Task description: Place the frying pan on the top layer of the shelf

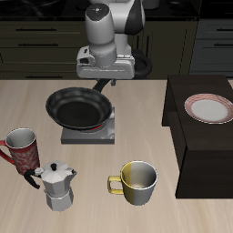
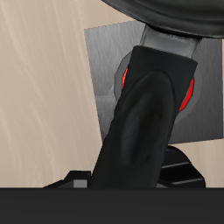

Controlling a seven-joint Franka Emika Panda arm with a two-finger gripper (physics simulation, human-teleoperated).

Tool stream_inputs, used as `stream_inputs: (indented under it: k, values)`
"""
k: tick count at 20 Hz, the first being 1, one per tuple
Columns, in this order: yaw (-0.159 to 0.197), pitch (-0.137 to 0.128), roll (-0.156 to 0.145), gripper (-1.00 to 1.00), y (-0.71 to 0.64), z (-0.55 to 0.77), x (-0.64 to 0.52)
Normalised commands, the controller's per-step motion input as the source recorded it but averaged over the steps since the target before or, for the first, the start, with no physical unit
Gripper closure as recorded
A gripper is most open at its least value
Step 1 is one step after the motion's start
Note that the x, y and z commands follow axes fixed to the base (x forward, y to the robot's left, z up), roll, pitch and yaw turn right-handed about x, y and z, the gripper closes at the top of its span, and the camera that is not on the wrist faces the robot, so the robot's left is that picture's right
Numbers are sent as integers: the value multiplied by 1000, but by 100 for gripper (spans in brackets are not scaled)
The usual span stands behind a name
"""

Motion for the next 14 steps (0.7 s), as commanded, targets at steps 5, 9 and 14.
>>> stream_inputs:
  k: [5, 9, 14]
  values:
    - [109, 4, 11, 100, 75, 30, 41]
    - [91, 0, 32, 100, 125, 47, 23]
    - [71, -2, 3, 100, 74, 62, 46]
